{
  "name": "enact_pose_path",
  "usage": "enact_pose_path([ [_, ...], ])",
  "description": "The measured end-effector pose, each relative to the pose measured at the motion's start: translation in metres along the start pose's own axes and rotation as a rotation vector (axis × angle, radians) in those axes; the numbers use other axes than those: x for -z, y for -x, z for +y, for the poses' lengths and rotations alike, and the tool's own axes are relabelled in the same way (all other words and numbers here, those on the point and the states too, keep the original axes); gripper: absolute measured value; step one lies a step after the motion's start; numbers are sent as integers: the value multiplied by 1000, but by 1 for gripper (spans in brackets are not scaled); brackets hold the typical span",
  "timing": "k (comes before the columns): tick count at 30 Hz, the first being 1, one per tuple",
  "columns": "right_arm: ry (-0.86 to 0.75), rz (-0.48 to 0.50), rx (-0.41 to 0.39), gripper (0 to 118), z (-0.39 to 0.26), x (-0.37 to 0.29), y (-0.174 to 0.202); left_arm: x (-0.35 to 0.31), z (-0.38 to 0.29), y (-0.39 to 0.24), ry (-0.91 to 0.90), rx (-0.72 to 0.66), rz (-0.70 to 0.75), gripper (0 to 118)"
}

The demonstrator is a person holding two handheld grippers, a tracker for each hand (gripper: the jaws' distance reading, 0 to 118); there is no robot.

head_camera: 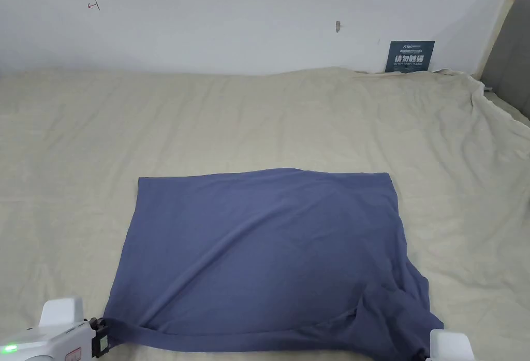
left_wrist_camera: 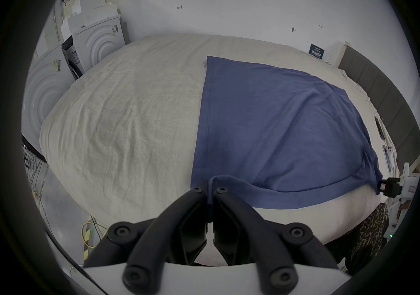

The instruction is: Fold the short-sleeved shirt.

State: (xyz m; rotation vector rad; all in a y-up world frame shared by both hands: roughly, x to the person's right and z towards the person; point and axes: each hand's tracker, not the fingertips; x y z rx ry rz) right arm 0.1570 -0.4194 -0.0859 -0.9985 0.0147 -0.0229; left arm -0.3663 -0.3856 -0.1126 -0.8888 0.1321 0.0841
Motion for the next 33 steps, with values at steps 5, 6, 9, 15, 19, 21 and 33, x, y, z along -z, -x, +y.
enact_pose_path([
  [5, -45, 8, -3, 3, 5, -22, 4, 0, 3, 3, -8, -16, -4, 1],
  [6, -55, 13, -2, 3, 9, -26, 0, -1, 4, 3, -11, -17, -4, 1],
  [9, -135, 27, -14, 3, 28, -48, 1, -2, 12, 6, -24, -22, -7, 1],
  [15, -280, 36, -58, 3, 90, -64, -2, -2, 45, 9, -72, -24, 5, 1],
  [19, -307, 21, -90, 3, 131, -48, -4, 7, 75, 8, -102, -12, 7, 1],
  [21, -306, 22, -93, 3, 149, -37, -5, 16, 91, 6, -114, 12, 9, 1],
  [33, -130, -44, -86, 3, 210, 84, -10, 130, 143, -13, 22, 143, 69, 1],
])
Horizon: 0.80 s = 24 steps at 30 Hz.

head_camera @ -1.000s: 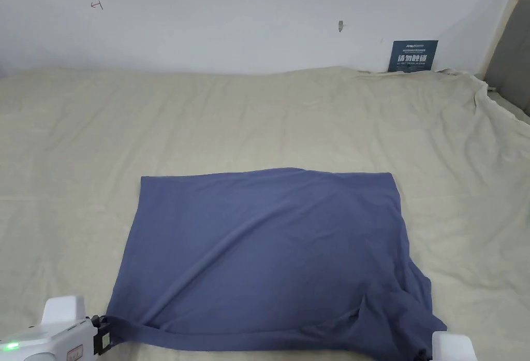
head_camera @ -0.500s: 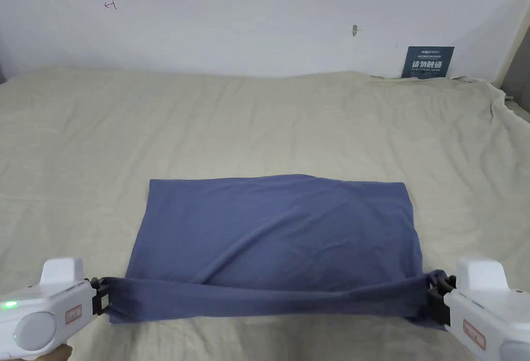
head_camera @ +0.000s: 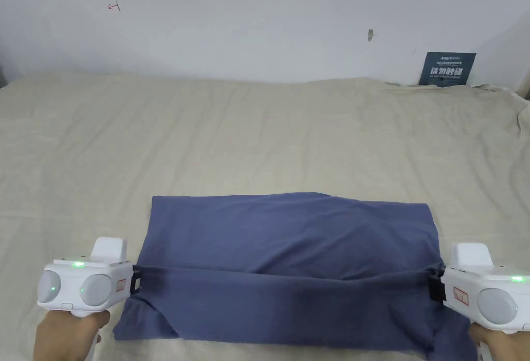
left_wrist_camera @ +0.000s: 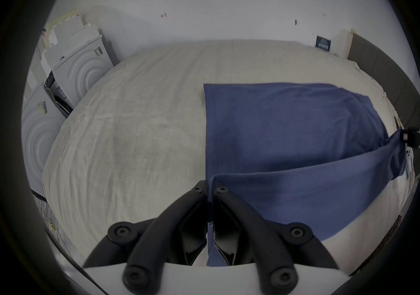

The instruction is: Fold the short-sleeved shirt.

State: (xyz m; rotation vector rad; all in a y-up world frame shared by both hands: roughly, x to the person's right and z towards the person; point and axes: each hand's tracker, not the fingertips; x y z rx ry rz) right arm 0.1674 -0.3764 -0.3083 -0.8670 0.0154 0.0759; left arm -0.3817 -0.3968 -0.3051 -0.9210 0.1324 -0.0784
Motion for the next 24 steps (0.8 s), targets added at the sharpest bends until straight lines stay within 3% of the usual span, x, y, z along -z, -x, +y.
enact_pose_path([
  [6, 89, -32, -38, 3, 5, 32, 20, 36, 1, -10, 80, 23, 20, 1],
  [11, 157, -25, -1, 4, 0, 44, 24, 39, -4, -16, 95, 60, 43, 4],
  [13, 146, -21, 12, 6, 2, 36, 24, 37, -1, -17, 105, 89, 61, 24],
  [14, 137, -21, 21, 13, 3, 30, 24, 35, 0, -17, 105, 101, 82, 40],
  [15, 114, -23, 33, 37, 5, 21, 24, 29, 2, -17, 103, 104, 89, 67],
  [16, 94, -19, 44, 62, 8, 12, 24, 23, 4, -15, 95, 95, 85, 84],
  [17, 66, -11, 55, 81, 10, 3, 22, 18, 5, -13, 84, 82, 78, 102],
  [18, 26, -9, 63, 91, 13, -10, 21, 9, 8, -12, 71, 66, 61, 114],
  [24, -163, 29, 66, 91, 21, -92, 13, -70, 12, -11, -141, -18, 12, 115],
])
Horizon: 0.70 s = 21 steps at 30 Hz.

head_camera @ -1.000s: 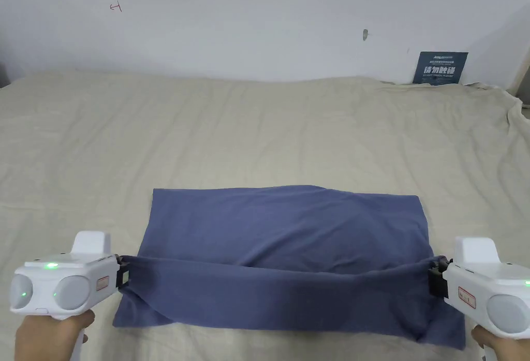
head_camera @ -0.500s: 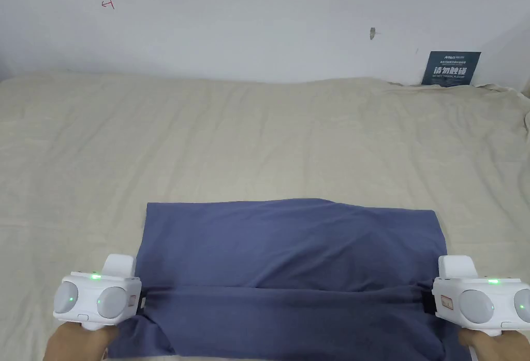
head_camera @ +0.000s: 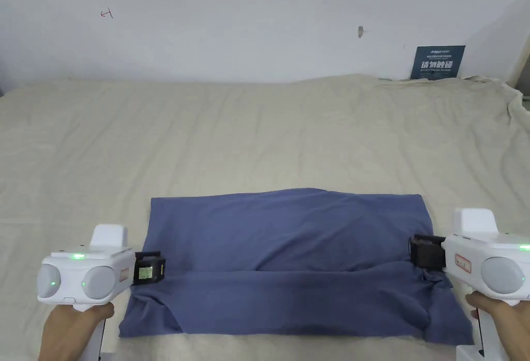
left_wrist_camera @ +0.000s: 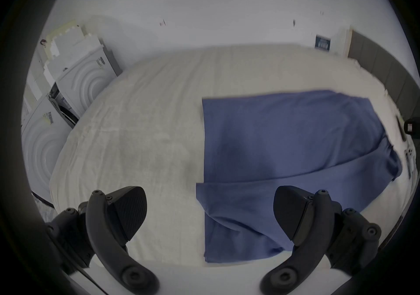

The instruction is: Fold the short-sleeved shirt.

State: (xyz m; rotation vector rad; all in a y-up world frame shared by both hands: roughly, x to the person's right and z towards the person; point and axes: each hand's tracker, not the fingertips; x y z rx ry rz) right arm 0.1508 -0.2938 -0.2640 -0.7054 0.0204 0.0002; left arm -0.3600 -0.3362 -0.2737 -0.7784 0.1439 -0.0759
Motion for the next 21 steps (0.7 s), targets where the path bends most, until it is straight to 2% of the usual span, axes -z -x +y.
enact_pose_path([
  [4, -132, 18, 9, 91, -1, -55, -2, -51, -5, 2, -153, -77, -38, 115],
  [7, -209, 27, 9, 89, -10, -88, -2, -82, -16, 0, -200, -101, -38, 114],
  [10, -254, 14, -12, 73, -20, -111, 2, -105, -31, -5, -248, -81, 1, 105],
  [11, -272, 6, -20, 61, -25, -118, 2, -110, -37, -6, -265, -72, 6, 95],
  [13, -292, -13, -37, 23, -34, -126, 5, -120, -49, -6, -292, -60, -14, 58],
  [14, -299, -14, -43, 2, -39, -130, 5, -125, -54, -6, -296, -61, -21, 35],
  [15, -314, -17, -42, 0, -43, -133, 5, -126, -60, -6, -297, -63, -26, 19],
  [18, -338, -10, -40, 0, -54, -136, -1, -132, -74, -7, -283, -65, -45, 0],
  [21, -340, -5, -31, 0, -56, -137, 1, -132, -78, -7, -240, -77, -69, 0],
])
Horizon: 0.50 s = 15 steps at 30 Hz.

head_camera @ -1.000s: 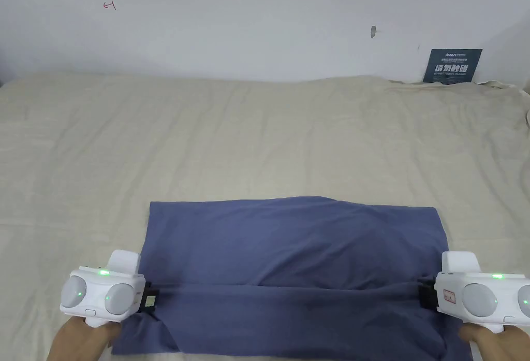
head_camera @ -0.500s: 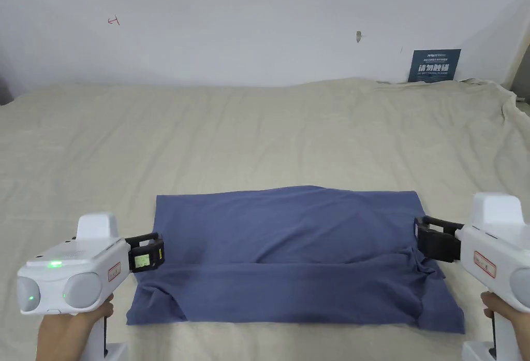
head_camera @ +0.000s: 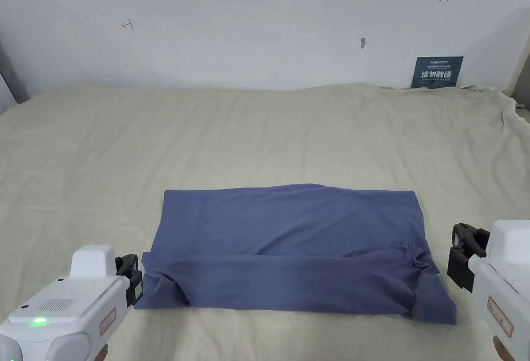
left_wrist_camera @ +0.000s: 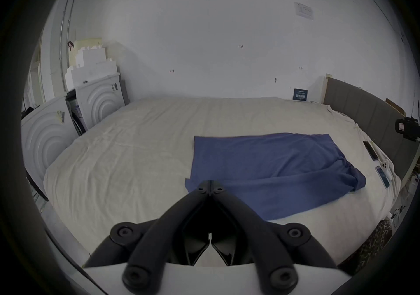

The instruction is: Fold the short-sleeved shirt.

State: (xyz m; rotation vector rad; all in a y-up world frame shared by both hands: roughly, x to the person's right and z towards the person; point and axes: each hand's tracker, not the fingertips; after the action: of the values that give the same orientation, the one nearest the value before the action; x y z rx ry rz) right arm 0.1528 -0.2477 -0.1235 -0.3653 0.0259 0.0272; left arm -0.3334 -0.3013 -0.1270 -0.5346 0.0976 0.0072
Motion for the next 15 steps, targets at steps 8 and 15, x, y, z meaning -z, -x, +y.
enact_pose_path([
  [8, -1, -8, 10, 0, 5, 12, -1, 33, 11, 11, 86, -13, 12, 0],
  [15, 31, -7, 15, 0, 2, 26, 5, 106, 6, 27, 344, -57, -41, 71],
])
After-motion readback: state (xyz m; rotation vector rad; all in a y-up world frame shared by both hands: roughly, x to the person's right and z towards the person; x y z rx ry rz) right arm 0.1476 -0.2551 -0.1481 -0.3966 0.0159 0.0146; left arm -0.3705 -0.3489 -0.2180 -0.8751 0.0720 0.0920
